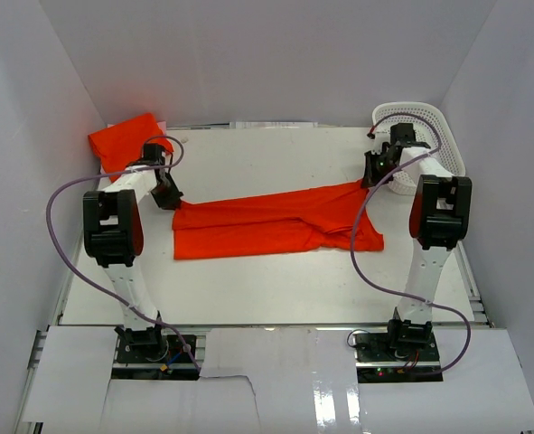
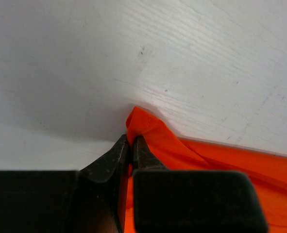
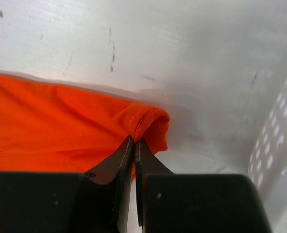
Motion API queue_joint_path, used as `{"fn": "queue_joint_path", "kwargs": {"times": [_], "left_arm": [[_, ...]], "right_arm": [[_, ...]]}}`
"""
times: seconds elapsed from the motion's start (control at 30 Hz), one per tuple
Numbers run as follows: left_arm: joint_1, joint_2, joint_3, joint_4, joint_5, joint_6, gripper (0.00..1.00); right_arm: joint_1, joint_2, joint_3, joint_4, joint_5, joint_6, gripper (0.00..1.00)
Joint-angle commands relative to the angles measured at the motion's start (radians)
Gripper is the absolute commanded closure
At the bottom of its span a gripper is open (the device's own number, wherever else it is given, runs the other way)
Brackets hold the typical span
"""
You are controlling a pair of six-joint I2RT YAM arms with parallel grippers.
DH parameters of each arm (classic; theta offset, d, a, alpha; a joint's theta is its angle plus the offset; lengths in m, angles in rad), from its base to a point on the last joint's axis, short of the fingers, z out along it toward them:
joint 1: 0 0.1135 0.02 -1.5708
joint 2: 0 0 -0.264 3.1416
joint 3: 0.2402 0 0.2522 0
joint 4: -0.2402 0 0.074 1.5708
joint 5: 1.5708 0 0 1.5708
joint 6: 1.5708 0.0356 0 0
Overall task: Fold and stack the t-shirts
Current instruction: Fold the other side of the tshirt into a rectangle
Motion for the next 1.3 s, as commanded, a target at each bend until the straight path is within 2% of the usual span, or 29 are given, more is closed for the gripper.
{"fn": "queue_joint_path", "kwargs": {"times": [0.0,0.13,0.2,0.27,0.3,0.37,0.4,0.43,0.57,0.77,0.97,1.03,1.07,1.13,1.27], "left_arm": [[0.024,0.021,0.052,-0.002,-0.033,0.010,0.86],[0.032,0.057,0.088,0.002,-0.027,0.010,0.86],[0.033,0.070,0.108,0.000,-0.027,0.010,0.86],[0.036,0.067,0.118,0.000,-0.030,0.007,0.85],[0.036,0.065,0.132,0.001,-0.030,0.007,0.83],[0.041,0.062,0.157,-0.008,-0.025,0.015,0.75],[0.042,0.064,0.192,-0.014,-0.027,0.015,0.71],[0.044,0.062,0.209,-0.028,-0.028,0.015,0.68],[0.046,0.067,0.292,-0.061,-0.037,0.009,0.41],[0.047,0.001,0.327,-0.104,-0.125,-0.008,0.38],[0.023,-0.183,0.241,-0.104,-0.016,0.007,0.40],[-0.004,-0.217,0.212,-0.109,0.017,-0.002,0.40],[-0.057,-0.238,0.188,-0.109,0.048,-0.010,0.40],[-0.083,-0.246,0.165,-0.101,0.119,-0.025,0.40],[-0.198,-0.190,0.154,-0.089,0.169,-0.060,0.41]], "right_arm": [[0.016,0.048,0.086,0.047,-0.012,0.008,0.92],[0.036,0.080,0.132,0.083,-0.003,0.007,0.92],[0.041,0.085,0.139,0.096,-0.005,0.005,0.88],[0.041,0.079,0.126,0.125,-0.003,-0.002,0.77],[0.041,0.064,0.120,0.137,0.001,-0.007,0.67],[0.073,0.042,0.108,0.163,0.012,-0.019,0.54],[0.075,0.039,0.114,0.163,0.015,-0.027,0.52],[0.078,0.038,0.123,0.157,0.024,-0.034,0.51],[0.085,0.010,0.158,0.149,0.038,-0.057,0.49],[0.096,-0.112,0.108,0.188,0.017,-0.111,0.48],[0.150,-0.356,-0.148,0.248,0.002,-0.274,0.46],[0.174,-0.424,-0.281,0.260,0.021,-0.364,0.45],[0.196,-0.497,-0.332,0.289,0.031,-0.392,0.45],[0.216,-0.573,-0.430,0.310,0.034,-0.450,0.44],[0.274,-0.784,-0.677,0.350,0.037,-0.595,0.42]]}}
